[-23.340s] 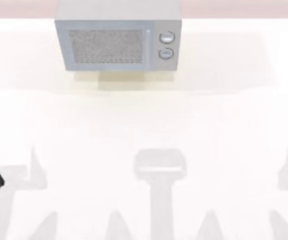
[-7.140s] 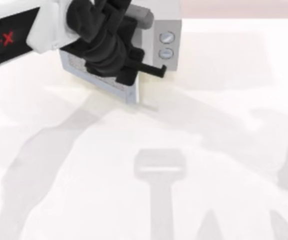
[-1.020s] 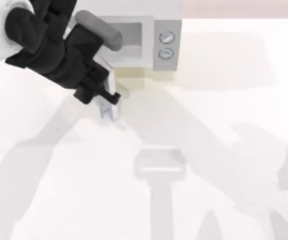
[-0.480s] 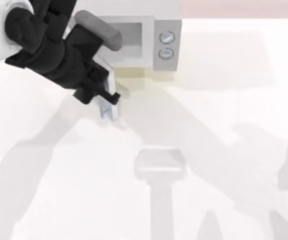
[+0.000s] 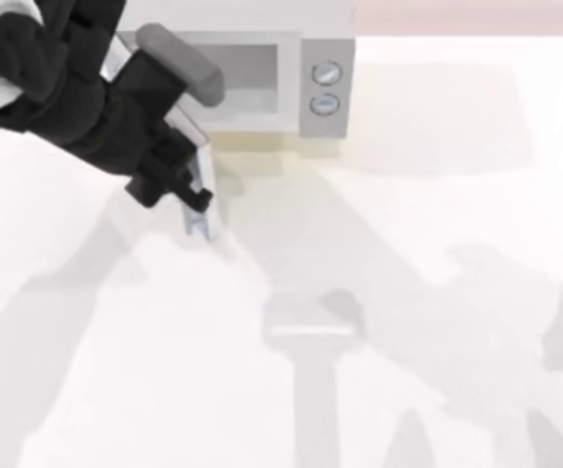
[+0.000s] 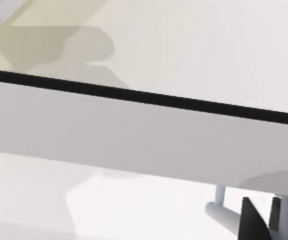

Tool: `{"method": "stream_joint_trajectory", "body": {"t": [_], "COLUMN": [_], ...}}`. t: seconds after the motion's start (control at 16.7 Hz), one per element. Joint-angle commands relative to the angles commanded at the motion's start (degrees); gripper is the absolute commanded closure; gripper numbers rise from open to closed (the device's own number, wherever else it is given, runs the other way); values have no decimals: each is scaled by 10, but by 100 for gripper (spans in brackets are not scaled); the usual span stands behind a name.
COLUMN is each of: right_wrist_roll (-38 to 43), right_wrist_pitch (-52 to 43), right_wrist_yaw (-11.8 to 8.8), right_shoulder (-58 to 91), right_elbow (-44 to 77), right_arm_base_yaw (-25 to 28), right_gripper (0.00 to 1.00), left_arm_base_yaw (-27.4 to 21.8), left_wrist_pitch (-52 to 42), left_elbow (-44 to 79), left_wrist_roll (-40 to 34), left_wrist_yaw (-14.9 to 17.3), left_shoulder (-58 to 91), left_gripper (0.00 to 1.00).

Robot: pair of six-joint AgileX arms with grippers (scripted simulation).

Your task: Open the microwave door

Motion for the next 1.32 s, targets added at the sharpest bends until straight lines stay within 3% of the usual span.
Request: {"method": "stream_joint_trajectory", "body": {"t": [0.24,1.32], "right_wrist_roll": [0,0], "right_wrist_pitch": [0,0], "right_wrist_yaw": [0,0], "right_shoulder": [0,0], "right_elbow": [0,0], "right_arm_base_yaw": [0,0], "right_gripper": [0,0], "left_arm_base_yaw": [16,16], "left_wrist_pitch": [-8,-8], "left_elbow": [-7,-7], "left_wrist_roll": [38,38], "left_wrist_yaw": [19,19], "left_shoulder": [-7,-7], "left_gripper": [100,100]}}
